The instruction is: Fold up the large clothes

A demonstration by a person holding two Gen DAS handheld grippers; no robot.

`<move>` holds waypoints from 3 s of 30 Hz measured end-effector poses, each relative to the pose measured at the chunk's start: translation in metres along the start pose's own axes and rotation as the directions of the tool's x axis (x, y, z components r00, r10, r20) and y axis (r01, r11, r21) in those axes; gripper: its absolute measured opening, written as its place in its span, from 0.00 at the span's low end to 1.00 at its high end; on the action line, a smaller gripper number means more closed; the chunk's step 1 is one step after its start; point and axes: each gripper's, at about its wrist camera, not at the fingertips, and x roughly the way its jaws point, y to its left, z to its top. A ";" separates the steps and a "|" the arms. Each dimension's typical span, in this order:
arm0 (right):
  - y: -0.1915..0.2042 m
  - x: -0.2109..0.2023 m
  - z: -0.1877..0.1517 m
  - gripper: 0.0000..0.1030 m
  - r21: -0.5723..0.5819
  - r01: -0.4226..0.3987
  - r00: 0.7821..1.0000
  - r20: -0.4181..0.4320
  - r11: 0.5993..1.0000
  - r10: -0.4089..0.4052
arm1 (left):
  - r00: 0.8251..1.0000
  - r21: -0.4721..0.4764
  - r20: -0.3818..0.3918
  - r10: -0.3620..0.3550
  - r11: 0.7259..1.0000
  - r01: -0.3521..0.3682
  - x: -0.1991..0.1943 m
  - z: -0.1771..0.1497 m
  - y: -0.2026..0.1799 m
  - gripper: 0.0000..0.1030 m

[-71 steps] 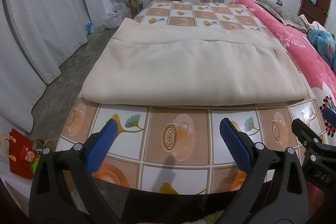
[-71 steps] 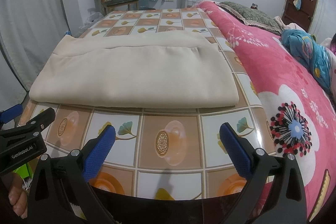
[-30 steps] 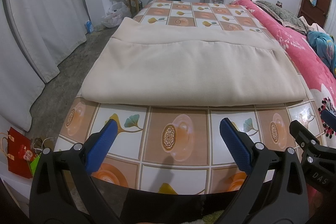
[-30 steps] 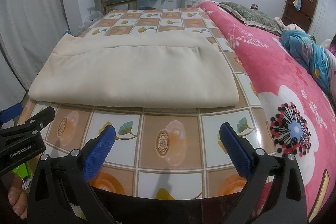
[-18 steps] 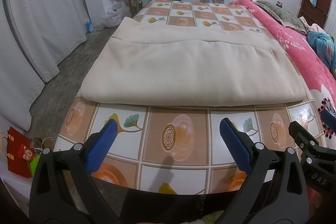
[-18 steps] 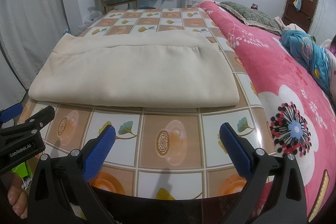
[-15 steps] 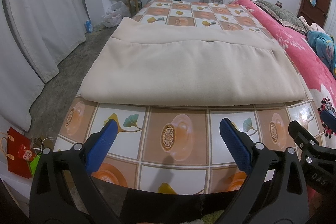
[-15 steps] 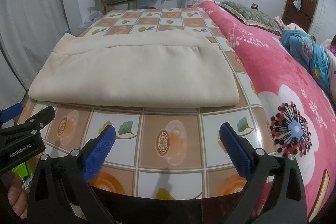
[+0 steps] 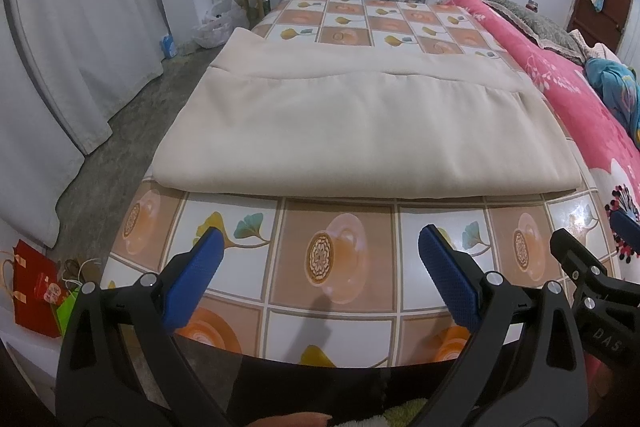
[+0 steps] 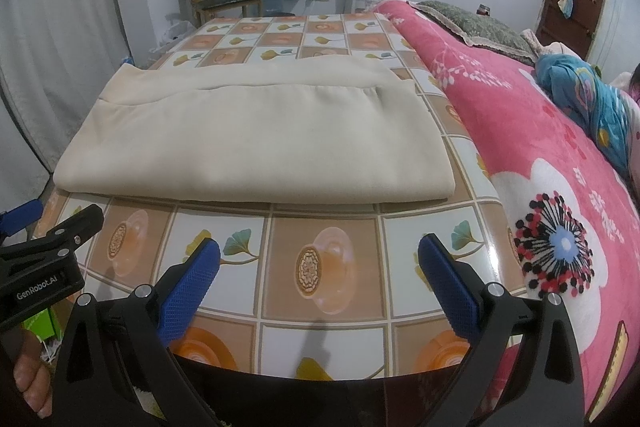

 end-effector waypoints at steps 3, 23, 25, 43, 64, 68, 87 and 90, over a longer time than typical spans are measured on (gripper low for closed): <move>0.000 0.000 -0.001 0.94 0.000 0.000 1.000 0.000 1.000 0.000 | 1.000 -0.008 -0.004 0.000 1.000 0.000 0.002 0.000 0.002 0.91; -0.002 -0.001 -0.001 0.94 0.000 0.001 1.000 -0.002 1.000 -0.001 | 1.000 -0.010 -0.002 -0.001 1.000 0.001 0.002 0.001 0.007 0.92; -0.002 -0.002 -0.002 0.94 -0.001 0.000 1.000 -0.001 1.000 0.000 | 1.000 -0.008 -0.002 0.000 1.000 0.000 0.002 0.001 0.005 0.92; -0.002 -0.003 -0.002 0.94 0.000 0.000 1.000 -0.001 1.000 0.000 | 1.000 -0.009 -0.003 -0.001 1.000 0.001 0.002 0.004 0.011 0.91; -0.002 -0.002 -0.001 0.94 0.000 0.002 1.000 -0.002 1.000 -0.002 | 1.000 -0.009 -0.002 -0.001 1.000 0.001 0.002 0.003 0.011 0.92; -0.001 -0.002 0.000 0.94 -0.002 0.001 1.000 -0.001 1.000 -0.001 | 1.000 -0.009 -0.001 -0.001 1.000 0.001 0.002 0.003 0.011 0.91; -0.001 -0.002 0.000 0.94 -0.001 0.001 1.000 -0.003 1.000 -0.001 | 1.000 -0.006 0.004 -0.005 1.000 0.005 -0.001 0.007 0.016 0.92; 0.000 -0.001 0.001 0.94 0.000 0.001 1.000 -0.003 1.000 -0.001 | 1.000 -0.004 0.007 -0.004 1.000 0.004 -0.002 0.006 0.016 0.91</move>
